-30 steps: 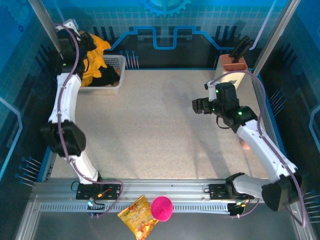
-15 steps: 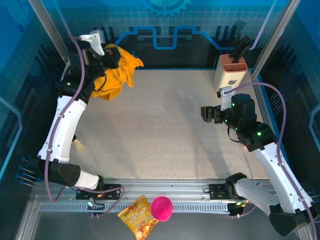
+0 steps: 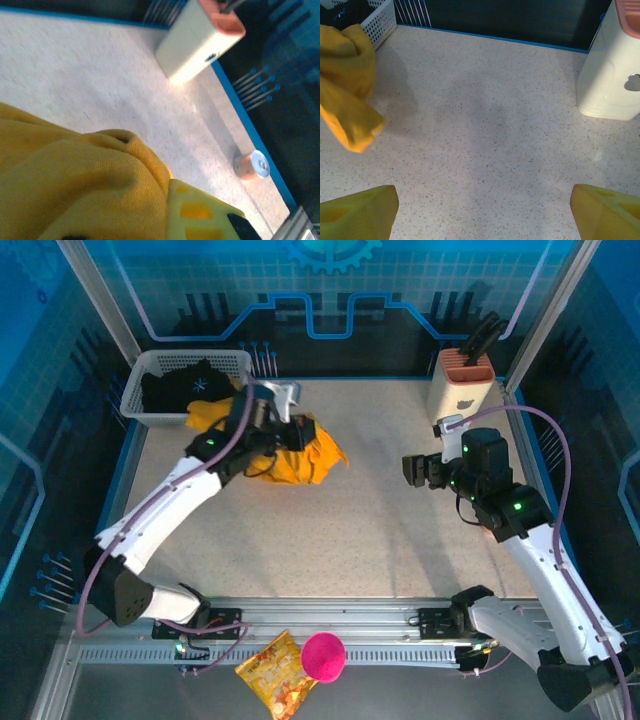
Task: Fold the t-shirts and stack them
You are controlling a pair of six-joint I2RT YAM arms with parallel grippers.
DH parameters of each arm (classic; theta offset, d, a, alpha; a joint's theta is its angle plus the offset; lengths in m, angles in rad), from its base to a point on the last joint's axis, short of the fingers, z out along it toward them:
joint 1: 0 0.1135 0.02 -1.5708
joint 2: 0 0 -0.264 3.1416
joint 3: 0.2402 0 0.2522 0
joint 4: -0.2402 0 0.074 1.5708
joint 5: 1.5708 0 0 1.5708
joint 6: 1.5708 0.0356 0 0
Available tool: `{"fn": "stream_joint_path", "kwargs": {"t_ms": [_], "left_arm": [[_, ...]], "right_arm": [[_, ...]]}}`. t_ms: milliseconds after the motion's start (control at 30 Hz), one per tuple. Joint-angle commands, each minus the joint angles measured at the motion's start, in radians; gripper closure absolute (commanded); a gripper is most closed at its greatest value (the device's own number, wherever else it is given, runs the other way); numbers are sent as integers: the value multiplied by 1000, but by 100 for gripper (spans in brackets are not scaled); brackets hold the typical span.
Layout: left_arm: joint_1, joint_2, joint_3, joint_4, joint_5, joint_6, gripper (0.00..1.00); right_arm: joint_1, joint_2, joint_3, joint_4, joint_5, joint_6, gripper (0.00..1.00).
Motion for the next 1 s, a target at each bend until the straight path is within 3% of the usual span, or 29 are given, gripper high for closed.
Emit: {"fn": "stream_joint_path", "kwargs": {"t_ms": [0,167,200,367,533,667,800,900,967], "left_arm": [[-86,71,-55,139,36,-80,100],[-197,224,-25,186,80,-109,100],[-207,253,-6,182,94,-110,96],[-227,316,66,125,94,-86,35],[-228,231,66,42,-30,-8,1],[-223,135,43,-83,-212,21,1],[-190,24,-34,-212,-391,-15,1],[-117,-75,-131,-262,-432,-89,1],[-43,-136,-205,-268,-398,-154,3]], "right_arm": [[-15,12,7,-20,-5,-14,10],[-19,32,5,-24,-7,-17,9],[-20,35,5,-25,-8,-17,9],[-22,57,0,-41,-16,-17,9],[-9,98,-18,-53,-69,1,11],[42,151,-50,-22,-113,37,13],[164,258,-52,32,-114,73,16],[262,391,-30,69,-95,106,21],[305,486,-9,83,-89,150,25]]}}
